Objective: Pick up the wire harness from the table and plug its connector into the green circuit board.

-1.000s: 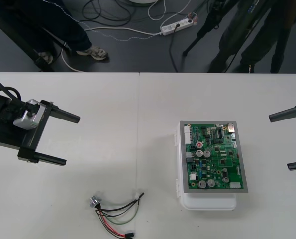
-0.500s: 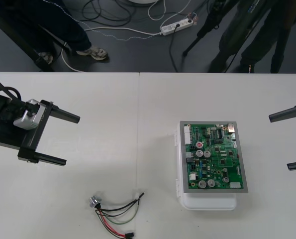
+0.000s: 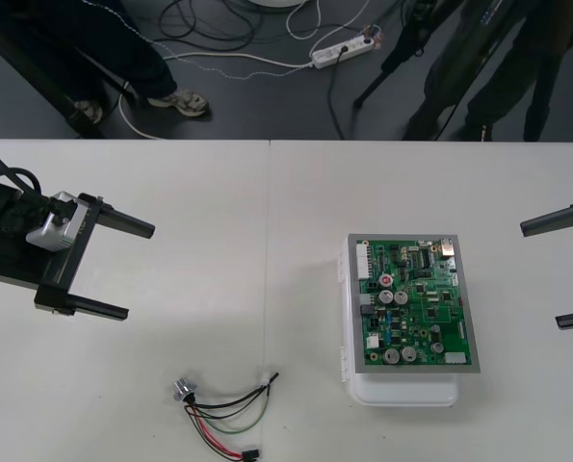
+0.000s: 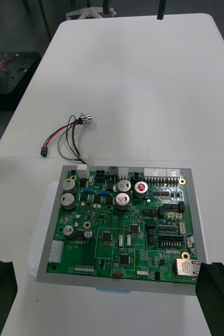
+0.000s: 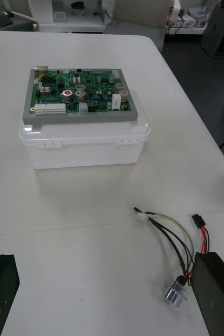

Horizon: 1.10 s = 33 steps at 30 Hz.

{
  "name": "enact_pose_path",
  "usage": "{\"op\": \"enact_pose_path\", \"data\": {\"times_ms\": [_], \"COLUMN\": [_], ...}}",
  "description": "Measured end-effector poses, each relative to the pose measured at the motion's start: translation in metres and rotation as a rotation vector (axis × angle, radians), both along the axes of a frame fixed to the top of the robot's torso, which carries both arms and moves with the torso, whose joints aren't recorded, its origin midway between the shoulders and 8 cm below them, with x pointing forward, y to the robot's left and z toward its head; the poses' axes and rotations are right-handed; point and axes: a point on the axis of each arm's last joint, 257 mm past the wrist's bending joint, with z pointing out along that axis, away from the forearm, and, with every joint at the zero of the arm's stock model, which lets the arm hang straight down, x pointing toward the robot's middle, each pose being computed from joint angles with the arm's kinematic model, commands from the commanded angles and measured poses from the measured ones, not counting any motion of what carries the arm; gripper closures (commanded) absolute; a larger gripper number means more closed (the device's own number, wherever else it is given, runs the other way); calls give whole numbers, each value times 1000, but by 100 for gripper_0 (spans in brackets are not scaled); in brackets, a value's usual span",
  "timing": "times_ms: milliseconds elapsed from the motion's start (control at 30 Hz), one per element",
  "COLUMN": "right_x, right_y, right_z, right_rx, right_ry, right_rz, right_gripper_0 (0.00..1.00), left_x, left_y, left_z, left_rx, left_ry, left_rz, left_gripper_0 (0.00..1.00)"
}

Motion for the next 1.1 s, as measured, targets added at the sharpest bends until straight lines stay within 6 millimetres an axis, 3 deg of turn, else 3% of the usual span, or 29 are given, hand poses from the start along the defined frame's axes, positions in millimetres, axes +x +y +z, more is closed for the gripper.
{"op": "enact_pose_path", "data": {"times_ms": [1100], "right_x": [0], "right_y": [0], "right_z": [0], "right_rx": [0], "right_ry": [0], "right_rz": [0], "right_gripper_0": [0], "left_x": [0], "left_y": [0], "left_z": [0], "left_rx": [0], "left_ry": [0], "left_rz": [0], "left_gripper_0": [3]}}
